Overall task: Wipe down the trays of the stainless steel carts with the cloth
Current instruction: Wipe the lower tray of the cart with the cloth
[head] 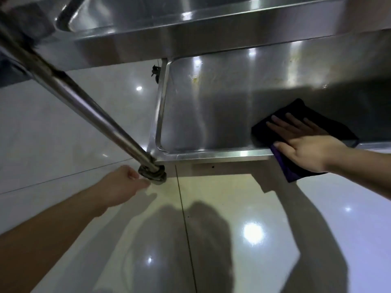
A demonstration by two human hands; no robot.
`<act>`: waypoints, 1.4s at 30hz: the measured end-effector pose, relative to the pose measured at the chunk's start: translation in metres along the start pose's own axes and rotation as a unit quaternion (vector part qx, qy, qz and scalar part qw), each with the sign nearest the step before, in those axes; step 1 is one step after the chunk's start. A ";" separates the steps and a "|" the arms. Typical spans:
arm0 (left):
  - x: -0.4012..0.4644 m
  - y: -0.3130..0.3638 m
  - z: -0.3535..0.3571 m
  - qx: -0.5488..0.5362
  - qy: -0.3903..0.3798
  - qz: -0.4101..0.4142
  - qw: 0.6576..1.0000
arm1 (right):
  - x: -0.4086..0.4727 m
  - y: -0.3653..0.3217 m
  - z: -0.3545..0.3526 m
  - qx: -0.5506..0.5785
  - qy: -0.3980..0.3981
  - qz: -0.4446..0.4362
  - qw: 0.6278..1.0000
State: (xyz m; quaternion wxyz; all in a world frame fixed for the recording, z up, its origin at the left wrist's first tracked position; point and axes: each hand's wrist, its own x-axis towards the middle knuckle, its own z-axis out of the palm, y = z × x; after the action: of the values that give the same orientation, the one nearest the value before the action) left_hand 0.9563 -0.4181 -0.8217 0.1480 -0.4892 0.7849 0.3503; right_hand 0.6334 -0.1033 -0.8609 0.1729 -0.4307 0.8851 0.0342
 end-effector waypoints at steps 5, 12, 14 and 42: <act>-0.015 0.026 0.034 0.121 -0.221 0.093 0.963 | 0.001 0.001 0.002 0.012 0.020 0.000 1.000; -0.017 0.137 0.082 0.021 -0.084 0.270 0.959 | 0.004 -0.003 0.005 0.039 0.022 0.008 0.999; -0.004 0.155 0.093 0.089 -0.008 0.315 0.945 | 0.006 -0.003 0.005 0.045 0.022 0.006 0.999; 0.045 0.230 0.190 0.145 0.200 0.346 0.905 | -0.058 0.271 0.006 0.127 0.052 0.336 0.932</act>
State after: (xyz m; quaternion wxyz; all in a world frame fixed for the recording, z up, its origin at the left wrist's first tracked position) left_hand 0.7132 -0.2524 -0.8895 -0.0736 -0.2204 0.9599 0.1569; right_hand 0.4581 0.1116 -0.8708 0.1585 -0.0835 0.9828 -0.0447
